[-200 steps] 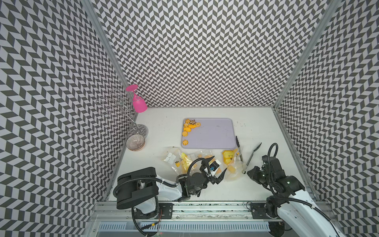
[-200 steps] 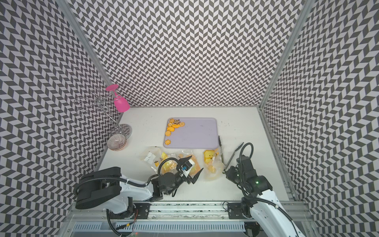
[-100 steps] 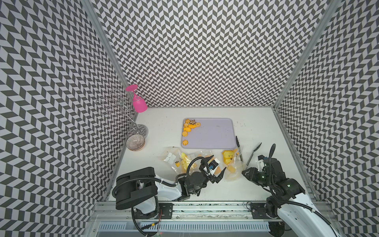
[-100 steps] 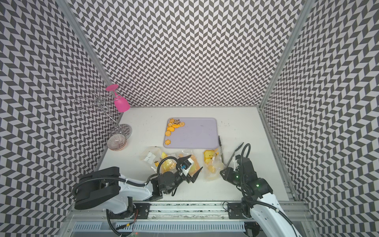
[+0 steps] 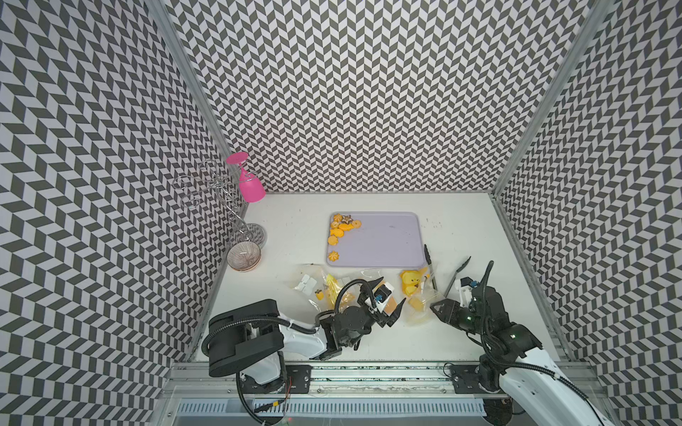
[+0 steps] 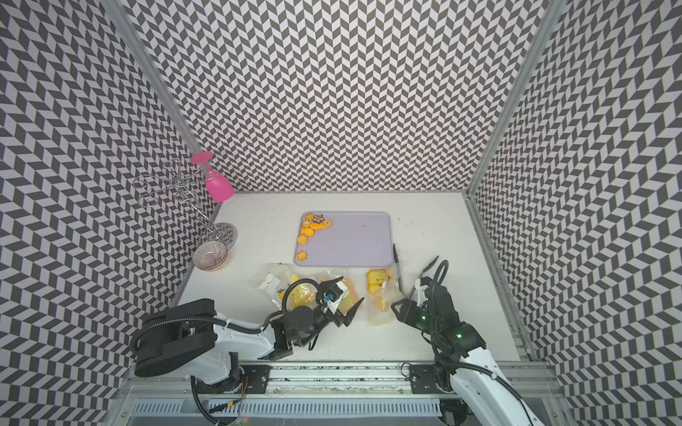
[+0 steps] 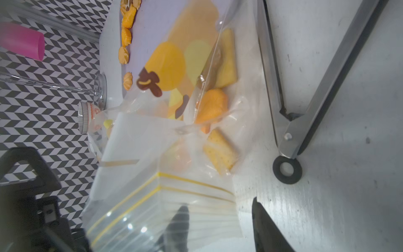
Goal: Put the cookies into a resealable bag to prevent moisture
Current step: Close the ziploc bag at the center of the board.
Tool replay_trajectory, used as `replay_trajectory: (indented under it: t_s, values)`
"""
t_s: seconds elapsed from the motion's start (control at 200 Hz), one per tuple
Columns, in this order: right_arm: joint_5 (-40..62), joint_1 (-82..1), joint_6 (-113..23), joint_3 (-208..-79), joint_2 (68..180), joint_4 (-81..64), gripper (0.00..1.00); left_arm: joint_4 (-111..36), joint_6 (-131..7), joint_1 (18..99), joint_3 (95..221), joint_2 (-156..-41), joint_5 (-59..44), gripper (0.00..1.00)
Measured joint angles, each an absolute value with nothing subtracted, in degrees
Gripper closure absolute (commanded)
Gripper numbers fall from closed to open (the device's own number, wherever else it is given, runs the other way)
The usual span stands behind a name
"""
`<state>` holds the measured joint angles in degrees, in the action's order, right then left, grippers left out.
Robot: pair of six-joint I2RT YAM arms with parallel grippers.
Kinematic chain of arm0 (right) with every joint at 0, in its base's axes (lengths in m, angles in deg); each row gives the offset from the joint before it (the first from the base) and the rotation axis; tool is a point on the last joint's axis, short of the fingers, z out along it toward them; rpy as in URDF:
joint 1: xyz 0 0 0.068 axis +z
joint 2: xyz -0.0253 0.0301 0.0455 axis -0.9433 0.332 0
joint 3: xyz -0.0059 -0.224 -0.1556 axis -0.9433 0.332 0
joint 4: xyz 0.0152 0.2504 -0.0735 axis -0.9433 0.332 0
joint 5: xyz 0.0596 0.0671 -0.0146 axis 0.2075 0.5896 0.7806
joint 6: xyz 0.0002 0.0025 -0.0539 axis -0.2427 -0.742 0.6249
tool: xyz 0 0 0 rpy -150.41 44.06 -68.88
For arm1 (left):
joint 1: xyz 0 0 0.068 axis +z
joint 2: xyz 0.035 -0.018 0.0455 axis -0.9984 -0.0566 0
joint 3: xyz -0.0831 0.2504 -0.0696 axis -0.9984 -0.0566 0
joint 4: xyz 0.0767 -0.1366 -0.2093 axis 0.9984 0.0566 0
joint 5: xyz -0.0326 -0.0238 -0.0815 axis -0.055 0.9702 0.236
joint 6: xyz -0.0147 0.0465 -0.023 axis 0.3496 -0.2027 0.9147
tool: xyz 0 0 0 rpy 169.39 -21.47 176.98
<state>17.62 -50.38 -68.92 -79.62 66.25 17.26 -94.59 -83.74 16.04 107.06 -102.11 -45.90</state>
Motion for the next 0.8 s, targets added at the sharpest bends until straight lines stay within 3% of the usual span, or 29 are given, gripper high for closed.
replay_trajectory:
  t_s: [0.14, 0.37, 0.601, 0.796]
  values:
    - [15.45, -49.42, -69.48, -75.95, 66.12, 7.09, 0.61, -94.55, -83.41, 16.19, 106.79, -101.94, -45.77, 0.12]
    - [13.31, -49.35, -70.51, -76.21, 71.45, -2.72, 1.00, -94.13, -83.02, 16.45, 105.99, -100.56, -45.77, 0.12]
    - [12.28, -49.35, -73.13, -83.20, 77.85, -3.09, 1.00, -93.47, -82.65, 16.69, 104.48, -98.27, -45.38, 0.12]
    - [9.59, -49.42, -78.31, -95.90, 83.71, 3.83, 1.00, -92.56, -83.08, 16.60, 103.41, -95.71, -42.60, 0.01]
